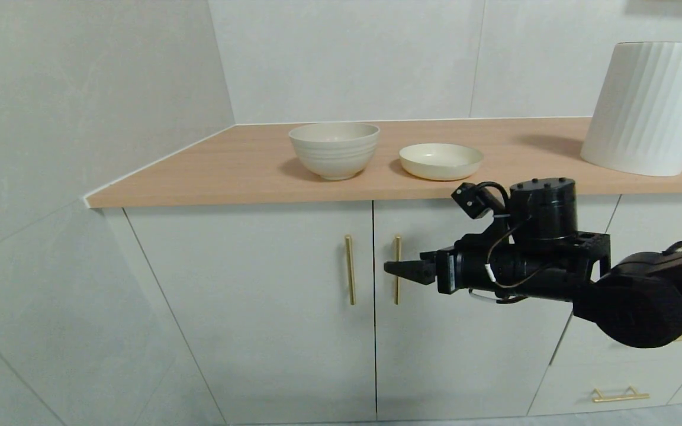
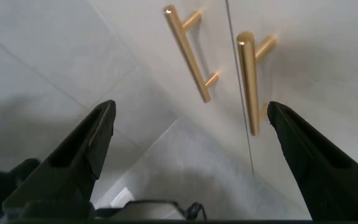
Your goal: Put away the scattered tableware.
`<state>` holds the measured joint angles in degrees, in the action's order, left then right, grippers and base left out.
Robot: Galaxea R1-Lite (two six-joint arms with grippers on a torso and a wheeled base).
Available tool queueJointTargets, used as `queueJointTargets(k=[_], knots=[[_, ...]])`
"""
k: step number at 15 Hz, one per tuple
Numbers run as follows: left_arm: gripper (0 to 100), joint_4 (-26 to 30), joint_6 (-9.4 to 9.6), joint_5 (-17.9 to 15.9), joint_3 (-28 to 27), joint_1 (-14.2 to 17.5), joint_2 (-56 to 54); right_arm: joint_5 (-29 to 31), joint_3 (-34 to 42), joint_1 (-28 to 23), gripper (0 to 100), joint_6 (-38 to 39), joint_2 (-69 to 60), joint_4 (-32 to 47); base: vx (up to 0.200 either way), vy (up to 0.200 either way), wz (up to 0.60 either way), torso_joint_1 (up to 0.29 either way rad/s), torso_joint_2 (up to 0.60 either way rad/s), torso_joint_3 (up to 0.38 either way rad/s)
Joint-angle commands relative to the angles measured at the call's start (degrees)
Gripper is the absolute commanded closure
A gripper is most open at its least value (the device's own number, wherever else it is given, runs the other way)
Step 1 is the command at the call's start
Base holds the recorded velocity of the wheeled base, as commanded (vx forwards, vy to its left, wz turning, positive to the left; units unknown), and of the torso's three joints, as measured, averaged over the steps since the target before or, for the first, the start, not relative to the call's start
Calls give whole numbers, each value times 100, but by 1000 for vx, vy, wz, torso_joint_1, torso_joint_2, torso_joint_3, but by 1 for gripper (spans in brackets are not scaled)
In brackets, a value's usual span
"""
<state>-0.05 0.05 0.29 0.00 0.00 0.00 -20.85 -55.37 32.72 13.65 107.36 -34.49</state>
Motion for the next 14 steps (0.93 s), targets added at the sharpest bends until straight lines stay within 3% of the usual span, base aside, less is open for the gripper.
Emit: queueJointTargets(k=[1, 6, 14], knots=[[0, -4, -5, 6, 0, 0, 9, 37, -53, 68, 0, 6, 584, -190, 0, 0, 0, 0, 0, 0], [0, -4, -5, 6, 0, 0, 9, 274, -53, 68, 0, 50, 1032, -946, 0, 0, 0, 0, 0, 0], [0, -4, -5, 6, 0, 0, 9, 265, -176, 77, 0, 718, 1138, -1262, 0, 0, 0, 0, 0, 0]])
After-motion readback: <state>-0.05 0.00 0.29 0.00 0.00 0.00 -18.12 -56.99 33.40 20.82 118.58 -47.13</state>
